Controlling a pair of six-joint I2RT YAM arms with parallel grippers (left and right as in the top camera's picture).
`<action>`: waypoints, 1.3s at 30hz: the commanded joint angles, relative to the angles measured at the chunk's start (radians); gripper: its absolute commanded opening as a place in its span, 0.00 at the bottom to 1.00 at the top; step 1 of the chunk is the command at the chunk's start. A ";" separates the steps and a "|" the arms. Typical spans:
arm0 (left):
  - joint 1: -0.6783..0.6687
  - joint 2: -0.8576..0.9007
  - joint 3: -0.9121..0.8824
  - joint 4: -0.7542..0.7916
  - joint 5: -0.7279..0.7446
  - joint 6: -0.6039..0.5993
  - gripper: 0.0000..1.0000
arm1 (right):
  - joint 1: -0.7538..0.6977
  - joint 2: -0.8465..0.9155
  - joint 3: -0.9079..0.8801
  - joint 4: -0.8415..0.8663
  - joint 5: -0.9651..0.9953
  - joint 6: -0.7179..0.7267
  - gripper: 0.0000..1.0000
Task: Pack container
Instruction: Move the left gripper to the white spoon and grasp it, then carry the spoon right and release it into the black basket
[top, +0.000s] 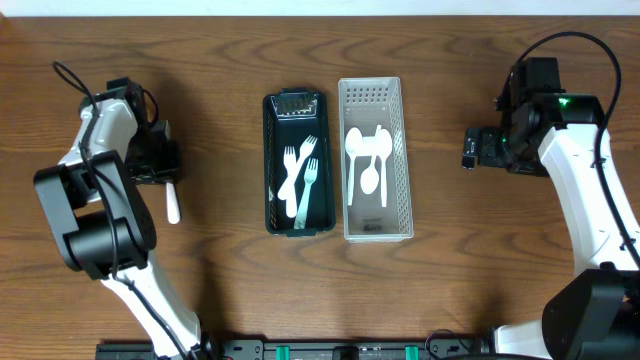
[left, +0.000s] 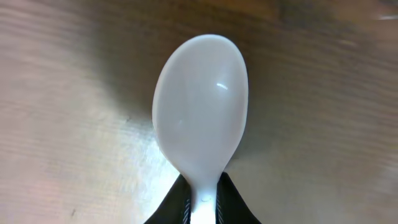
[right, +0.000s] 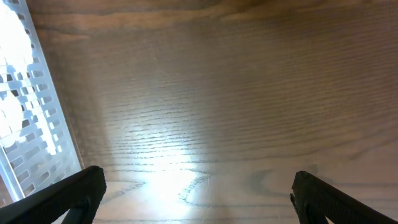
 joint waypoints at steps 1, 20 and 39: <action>-0.019 -0.136 0.031 -0.018 0.003 -0.016 0.06 | 0.010 0.005 -0.002 0.002 0.007 -0.018 0.99; -0.549 -0.448 0.028 -0.029 0.003 -0.224 0.06 | 0.010 0.005 -0.002 0.000 0.007 -0.017 0.99; -0.671 -0.156 0.024 0.062 0.003 -0.222 0.08 | 0.010 0.005 -0.002 -0.004 0.007 -0.017 0.99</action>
